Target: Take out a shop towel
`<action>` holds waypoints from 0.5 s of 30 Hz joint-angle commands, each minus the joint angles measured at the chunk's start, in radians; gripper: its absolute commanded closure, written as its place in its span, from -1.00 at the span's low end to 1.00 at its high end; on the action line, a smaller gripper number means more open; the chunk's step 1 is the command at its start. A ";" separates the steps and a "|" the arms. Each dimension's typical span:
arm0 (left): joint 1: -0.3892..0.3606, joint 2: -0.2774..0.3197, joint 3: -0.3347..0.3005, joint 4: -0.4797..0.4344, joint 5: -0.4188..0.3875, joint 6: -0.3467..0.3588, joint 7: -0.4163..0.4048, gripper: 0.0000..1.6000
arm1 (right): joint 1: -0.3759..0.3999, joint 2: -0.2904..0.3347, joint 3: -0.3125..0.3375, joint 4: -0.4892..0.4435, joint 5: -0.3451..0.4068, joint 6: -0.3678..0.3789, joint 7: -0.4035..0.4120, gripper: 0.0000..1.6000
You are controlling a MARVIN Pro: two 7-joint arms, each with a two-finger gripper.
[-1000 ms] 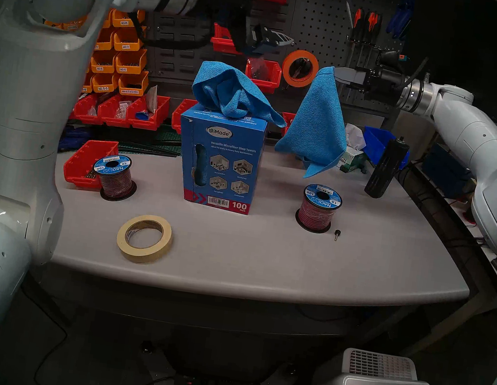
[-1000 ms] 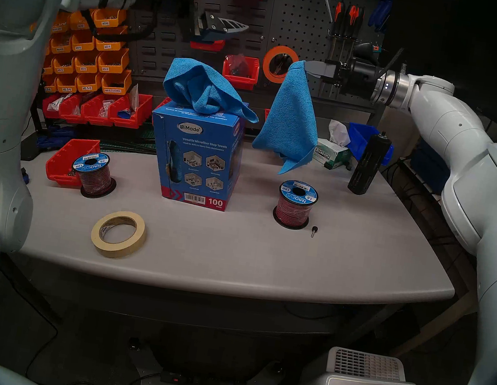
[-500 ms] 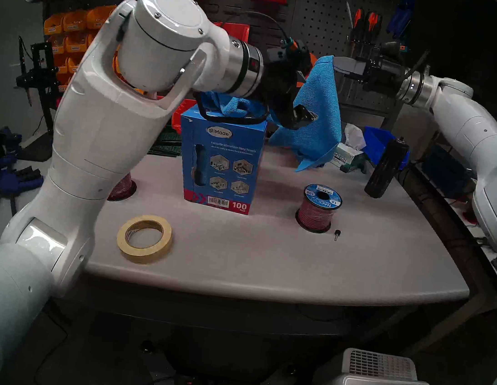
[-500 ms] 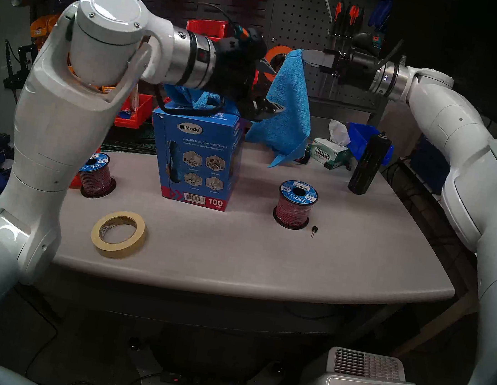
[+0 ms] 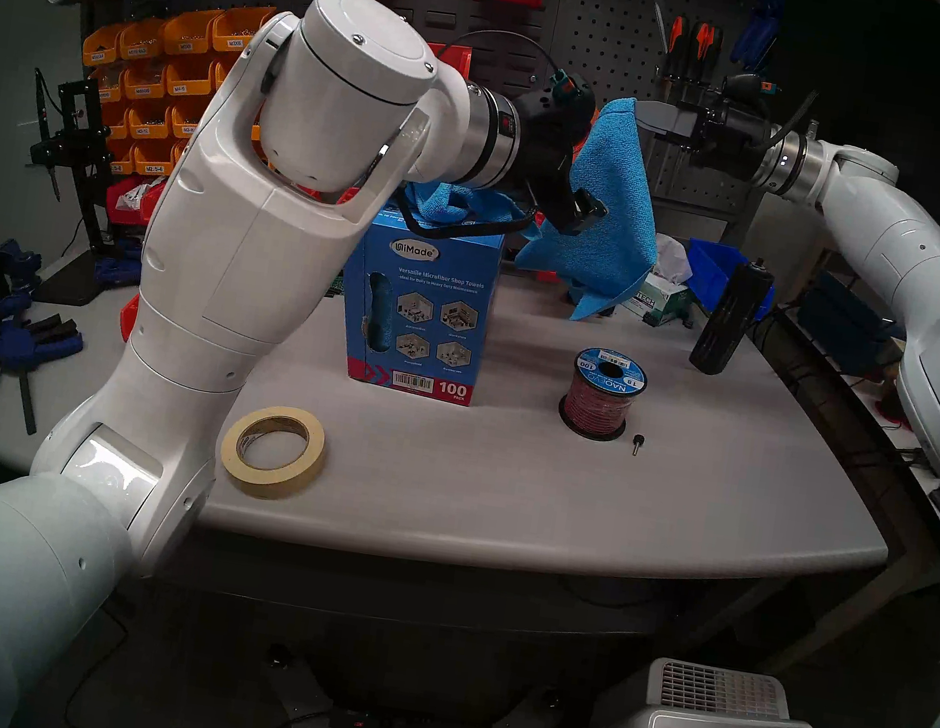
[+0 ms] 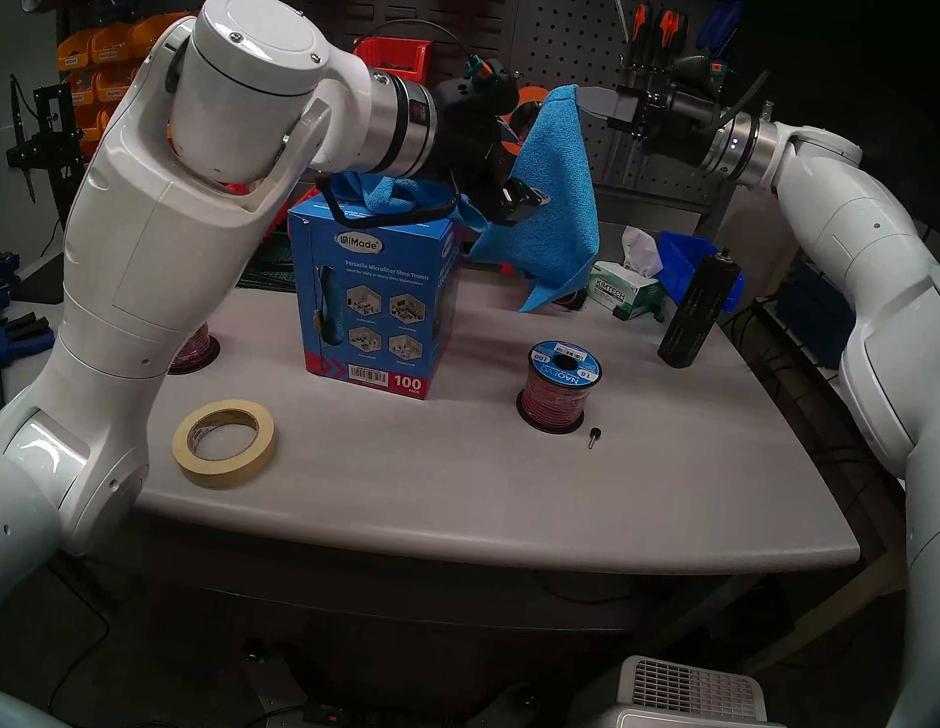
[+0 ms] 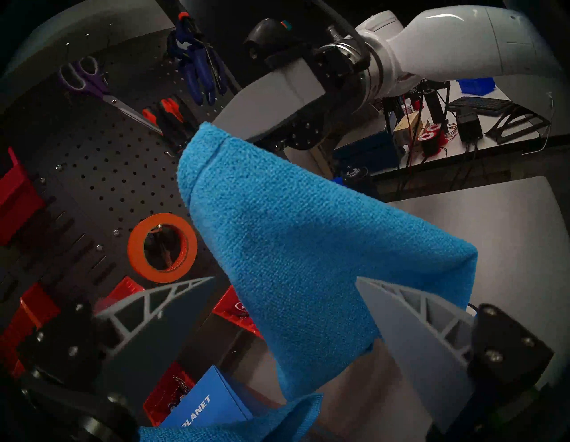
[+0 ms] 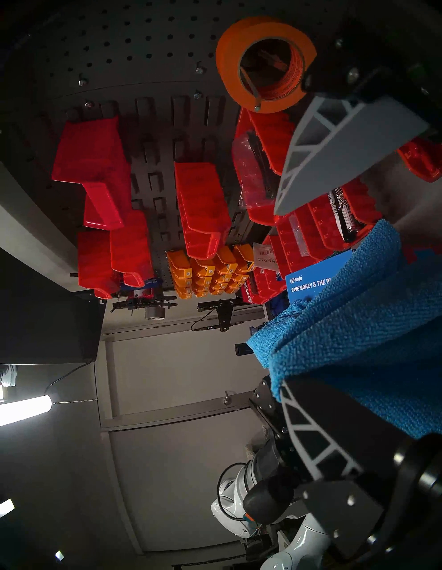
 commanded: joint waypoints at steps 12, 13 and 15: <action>0.025 -0.142 0.012 0.048 0.046 0.006 0.138 1.00 | 0.034 0.008 0.026 -0.027 0.028 -0.009 -0.001 -1.00; 0.027 -0.146 0.013 0.050 0.048 0.006 0.144 1.00 | 0.034 0.009 0.027 -0.028 0.029 -0.009 -0.001 -1.00; 0.028 -0.156 0.015 0.056 0.056 0.006 0.159 1.00 | 0.032 0.011 0.029 -0.031 0.032 -0.011 -0.001 -1.00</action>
